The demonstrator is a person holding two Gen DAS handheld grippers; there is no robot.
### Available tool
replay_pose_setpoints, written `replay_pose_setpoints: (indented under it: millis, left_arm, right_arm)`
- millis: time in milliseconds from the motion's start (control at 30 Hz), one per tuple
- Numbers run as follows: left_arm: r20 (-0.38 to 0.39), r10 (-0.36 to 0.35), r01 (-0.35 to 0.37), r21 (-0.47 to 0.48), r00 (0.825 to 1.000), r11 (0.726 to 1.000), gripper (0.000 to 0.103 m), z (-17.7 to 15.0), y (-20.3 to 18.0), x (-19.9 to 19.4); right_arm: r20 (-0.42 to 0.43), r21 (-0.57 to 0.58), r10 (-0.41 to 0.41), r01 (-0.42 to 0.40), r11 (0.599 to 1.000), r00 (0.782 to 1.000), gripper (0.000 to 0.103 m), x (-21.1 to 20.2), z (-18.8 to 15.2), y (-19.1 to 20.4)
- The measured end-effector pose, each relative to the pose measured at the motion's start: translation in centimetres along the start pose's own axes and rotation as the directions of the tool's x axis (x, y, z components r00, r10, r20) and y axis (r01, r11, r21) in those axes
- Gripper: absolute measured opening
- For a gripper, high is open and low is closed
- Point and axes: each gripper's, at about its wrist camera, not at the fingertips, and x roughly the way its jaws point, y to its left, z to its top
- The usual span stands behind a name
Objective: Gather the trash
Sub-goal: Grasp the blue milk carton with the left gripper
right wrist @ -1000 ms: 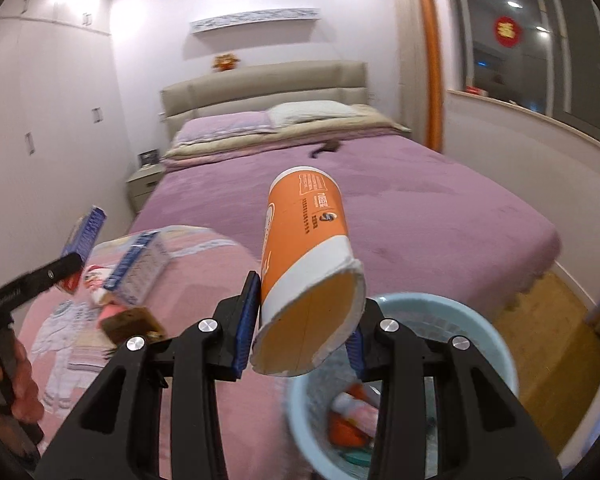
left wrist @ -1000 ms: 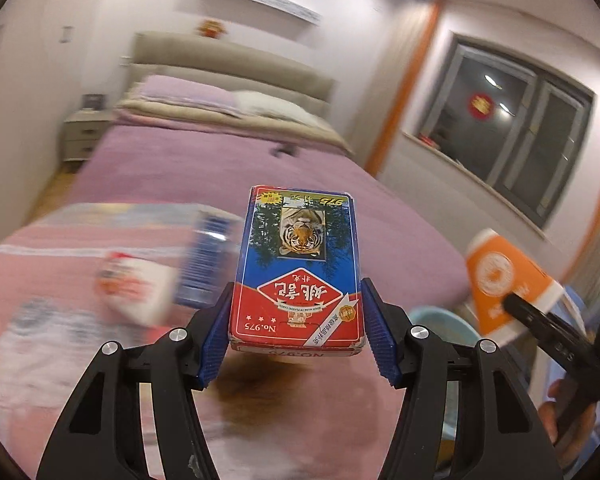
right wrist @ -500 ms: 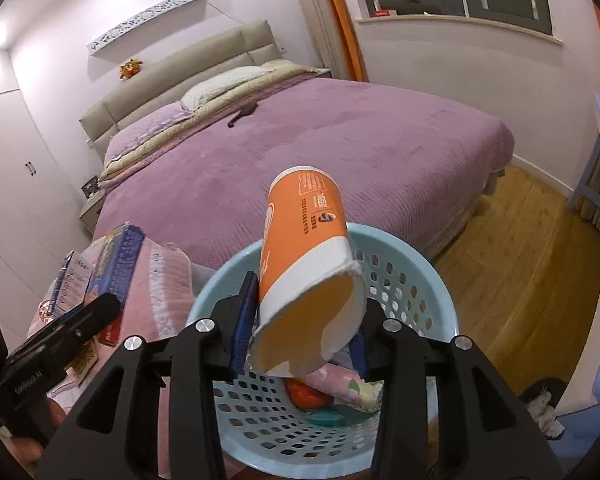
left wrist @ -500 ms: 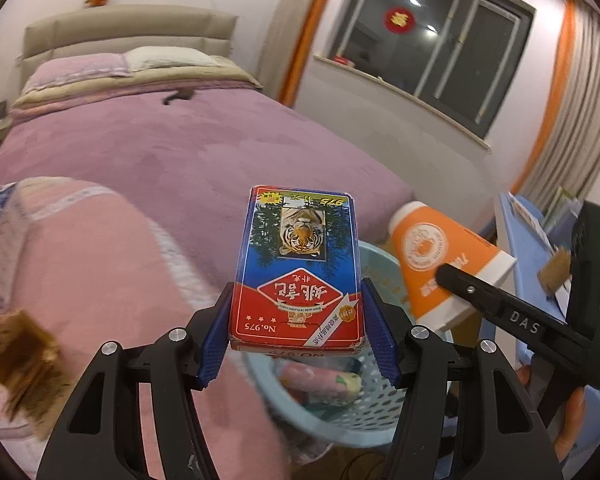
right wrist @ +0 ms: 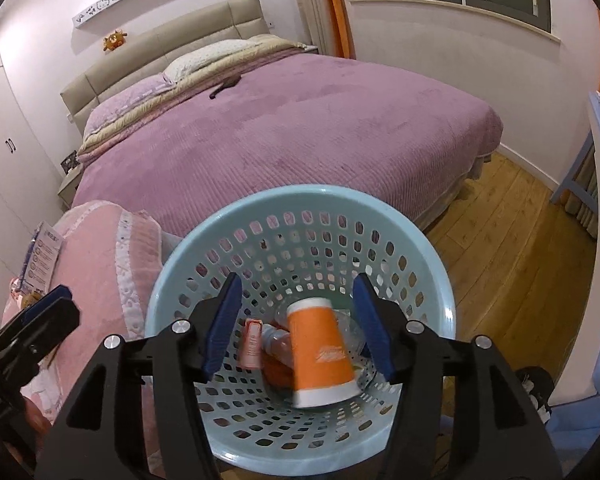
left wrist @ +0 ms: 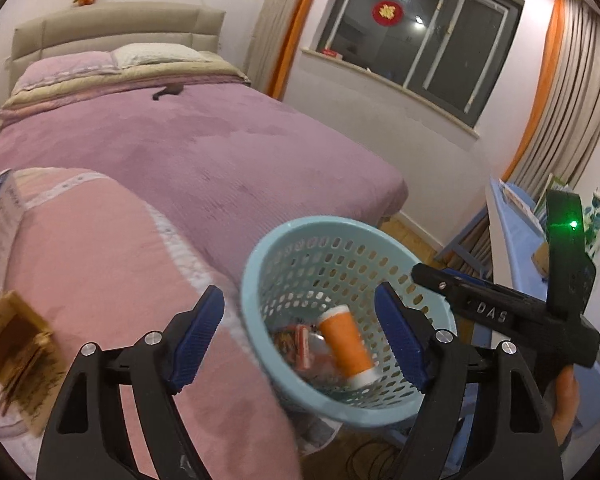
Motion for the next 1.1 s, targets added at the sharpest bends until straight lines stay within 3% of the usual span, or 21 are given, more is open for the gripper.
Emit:
replay_pose_setpoints:
  millis: [400, 500, 667, 800, 900, 1100]
  left_arm:
    - [0.141, 0.066, -0.059, -0.055, 0.988, 0.997, 0.076, 0.1, 3.1, -8.0]
    - [0.174, 0.103, -0.091, -0.076, 0.979, 0.993, 0.076, 0.2, 4.7, -10.3]
    - [0.216, 0.227, -0.209, -0.106, 0.949, 0.972, 0.076, 0.0, 8.3, -13.9]
    - [0.218, 0.301, -0.265, -0.181, 0.928, 0.947, 0.076, -0.5, 12.6, -16.0]
    - [0.204, 0.327, -0.282, -0.221, 0.923, 0.934, 0.076, -0.4, 15.1, -16.9]
    - [0.087, 0.323, -0.299, -0.215, 0.942, 0.930, 0.075, 1.3, 19.2, -14.6]
  right_arm:
    - [0.109, -0.102, 0.152, -0.141, 0.985, 0.982, 0.054, -5.0, 0.3, 6.2]
    - [0.126, -0.151, 0.201, -0.182, 0.972, 0.971, 0.054, -5.9, 0.1, 8.5]
    - [0.134, -0.219, 0.282, -0.249, 0.943, 0.950, 0.054, -6.4, -0.6, 12.6]
    - [0.109, -0.247, 0.345, -0.311, 0.918, 0.932, 0.054, -5.2, -2.3, 16.3]
    - [0.092, -0.295, 0.369, -0.329, 0.897, 0.925, 0.054, -3.7, -4.3, 19.7]
    - [-0.003, -0.360, 0.396, -0.370, 0.856, 0.918, 0.054, -1.1, -6.5, 24.0]
